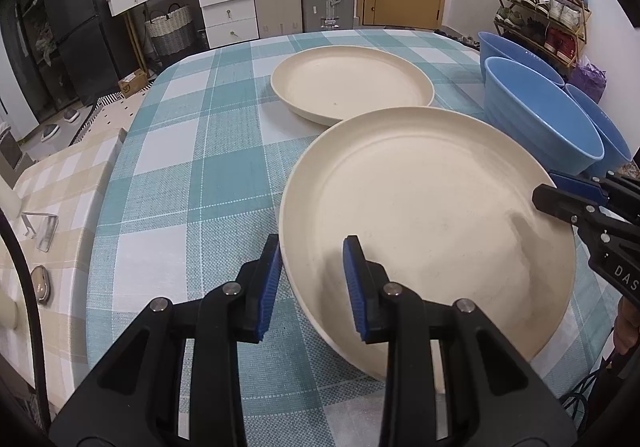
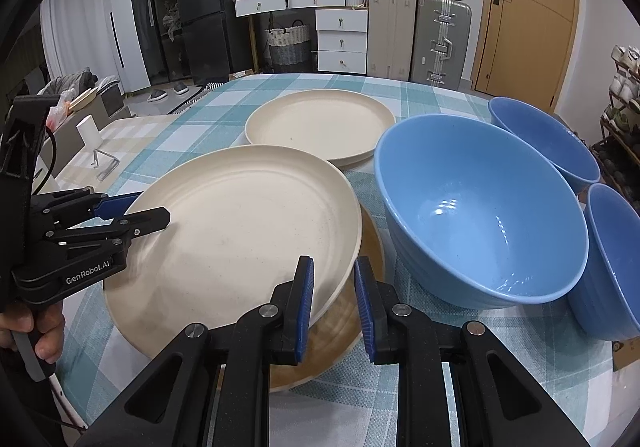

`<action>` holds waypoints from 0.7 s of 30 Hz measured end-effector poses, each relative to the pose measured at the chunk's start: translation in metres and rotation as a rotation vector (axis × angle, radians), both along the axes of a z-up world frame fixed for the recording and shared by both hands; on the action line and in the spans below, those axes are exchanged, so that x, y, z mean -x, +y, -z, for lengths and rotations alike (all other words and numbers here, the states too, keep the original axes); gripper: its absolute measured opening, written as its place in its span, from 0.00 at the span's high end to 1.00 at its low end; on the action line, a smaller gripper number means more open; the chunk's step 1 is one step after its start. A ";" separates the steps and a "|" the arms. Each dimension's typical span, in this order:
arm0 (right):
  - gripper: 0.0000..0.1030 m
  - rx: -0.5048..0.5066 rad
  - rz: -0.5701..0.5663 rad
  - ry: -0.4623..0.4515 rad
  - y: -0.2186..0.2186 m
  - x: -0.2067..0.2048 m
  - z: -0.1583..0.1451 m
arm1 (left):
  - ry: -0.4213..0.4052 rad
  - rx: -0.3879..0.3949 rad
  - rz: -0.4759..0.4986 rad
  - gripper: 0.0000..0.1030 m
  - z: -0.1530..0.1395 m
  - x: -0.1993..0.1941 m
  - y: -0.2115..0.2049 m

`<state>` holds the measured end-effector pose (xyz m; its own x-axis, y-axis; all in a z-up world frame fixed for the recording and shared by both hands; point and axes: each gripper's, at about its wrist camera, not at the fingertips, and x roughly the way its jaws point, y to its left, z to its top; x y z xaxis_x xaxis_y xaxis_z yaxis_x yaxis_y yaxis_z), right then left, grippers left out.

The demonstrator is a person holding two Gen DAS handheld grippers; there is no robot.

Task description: Organize plates and bowls

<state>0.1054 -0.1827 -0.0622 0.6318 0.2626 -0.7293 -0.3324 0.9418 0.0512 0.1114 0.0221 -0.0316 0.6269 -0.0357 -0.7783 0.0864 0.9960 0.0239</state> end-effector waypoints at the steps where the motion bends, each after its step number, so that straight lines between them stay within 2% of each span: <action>1: 0.78 0.001 -0.001 0.001 0.000 -0.001 0.000 | 0.000 -0.003 0.002 0.74 0.000 0.001 -0.001; 21: 0.78 -0.008 0.017 0.018 -0.005 -0.005 0.008 | 0.016 -0.057 0.034 0.74 0.011 0.000 -0.018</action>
<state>0.1104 -0.1874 -0.0704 0.6227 0.2578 -0.7388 -0.3151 0.9468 0.0649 0.1113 0.0039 -0.0423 0.6131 -0.0125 -0.7899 0.1212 0.9895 0.0784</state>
